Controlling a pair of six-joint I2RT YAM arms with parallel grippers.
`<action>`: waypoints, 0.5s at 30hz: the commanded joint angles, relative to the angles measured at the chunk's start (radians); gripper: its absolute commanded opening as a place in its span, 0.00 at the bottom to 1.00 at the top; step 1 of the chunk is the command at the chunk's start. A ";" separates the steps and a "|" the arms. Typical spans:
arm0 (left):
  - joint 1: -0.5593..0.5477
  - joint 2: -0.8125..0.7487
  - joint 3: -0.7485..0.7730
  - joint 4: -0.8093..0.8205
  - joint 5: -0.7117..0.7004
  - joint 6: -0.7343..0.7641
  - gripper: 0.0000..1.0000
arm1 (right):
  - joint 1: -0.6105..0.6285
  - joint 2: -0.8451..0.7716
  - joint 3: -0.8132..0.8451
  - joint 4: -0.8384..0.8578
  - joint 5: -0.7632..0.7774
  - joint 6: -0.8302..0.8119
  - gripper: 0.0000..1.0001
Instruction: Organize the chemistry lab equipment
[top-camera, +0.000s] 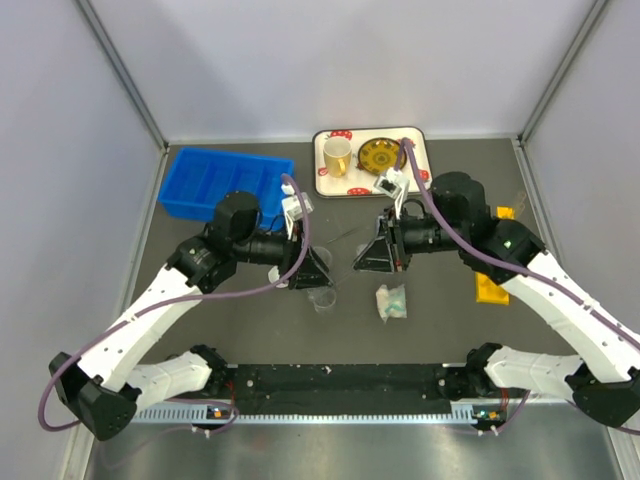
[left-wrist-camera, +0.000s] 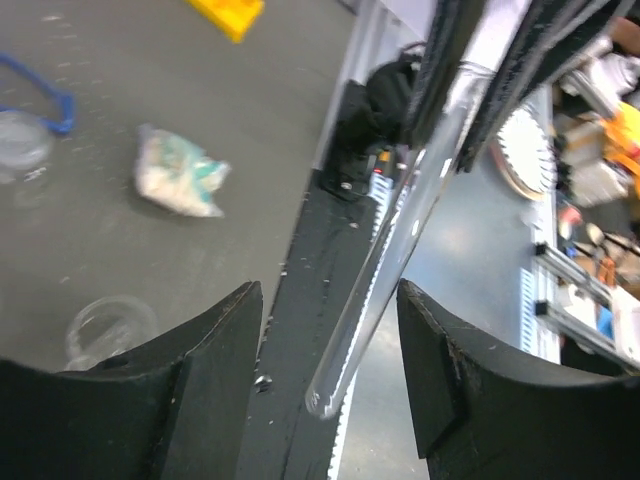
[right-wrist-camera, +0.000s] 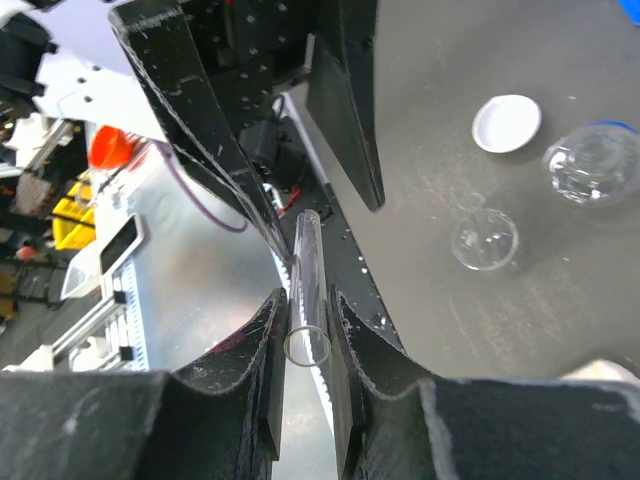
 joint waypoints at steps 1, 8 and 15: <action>0.005 -0.020 0.101 -0.138 -0.304 0.040 0.61 | 0.010 -0.016 0.104 -0.117 0.161 -0.060 0.14; 0.007 -0.034 0.187 -0.259 -0.581 0.047 0.61 | -0.039 -0.012 0.251 -0.318 0.419 -0.088 0.13; 0.007 -0.057 0.181 -0.305 -0.642 0.044 0.62 | -0.180 0.020 0.382 -0.505 0.787 -0.100 0.14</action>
